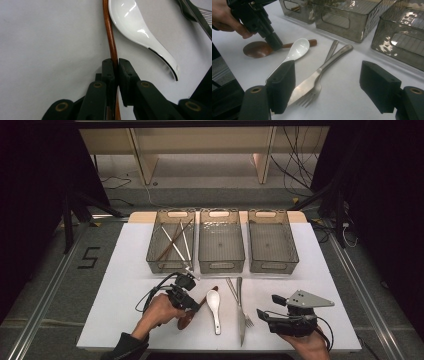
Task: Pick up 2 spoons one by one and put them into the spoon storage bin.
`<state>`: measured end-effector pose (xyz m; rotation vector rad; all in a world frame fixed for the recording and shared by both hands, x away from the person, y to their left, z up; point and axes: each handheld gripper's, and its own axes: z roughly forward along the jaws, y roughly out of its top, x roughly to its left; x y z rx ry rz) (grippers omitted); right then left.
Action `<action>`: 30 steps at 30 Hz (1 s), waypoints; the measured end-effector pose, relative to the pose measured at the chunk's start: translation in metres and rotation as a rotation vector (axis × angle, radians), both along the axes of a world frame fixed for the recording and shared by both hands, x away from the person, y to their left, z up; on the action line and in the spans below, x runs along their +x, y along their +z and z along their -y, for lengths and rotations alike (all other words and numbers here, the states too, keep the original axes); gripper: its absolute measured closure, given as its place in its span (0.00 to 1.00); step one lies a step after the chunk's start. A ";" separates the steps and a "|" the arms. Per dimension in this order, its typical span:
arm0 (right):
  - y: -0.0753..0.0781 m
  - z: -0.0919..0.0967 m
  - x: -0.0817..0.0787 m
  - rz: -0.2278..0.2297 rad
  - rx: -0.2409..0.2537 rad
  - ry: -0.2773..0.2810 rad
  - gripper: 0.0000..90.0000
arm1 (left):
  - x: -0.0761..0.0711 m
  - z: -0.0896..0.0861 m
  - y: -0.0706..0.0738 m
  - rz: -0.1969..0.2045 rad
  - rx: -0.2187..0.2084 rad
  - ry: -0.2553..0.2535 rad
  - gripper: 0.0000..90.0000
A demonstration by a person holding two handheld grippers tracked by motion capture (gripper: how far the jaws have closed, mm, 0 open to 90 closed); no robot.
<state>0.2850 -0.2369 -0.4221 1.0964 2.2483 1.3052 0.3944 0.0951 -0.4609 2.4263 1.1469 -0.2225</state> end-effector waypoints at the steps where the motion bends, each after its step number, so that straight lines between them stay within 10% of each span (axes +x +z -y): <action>1: 0.000 0.000 0.000 0.001 -0.001 0.001 0.33 | 0.000 -0.001 0.000 0.006 0.002 0.004 0.93; 30: 0.002 0.000 0.000 0.006 0.010 -0.003 0.33 | 0.011 -0.018 0.040 0.159 -0.133 0.068 0.93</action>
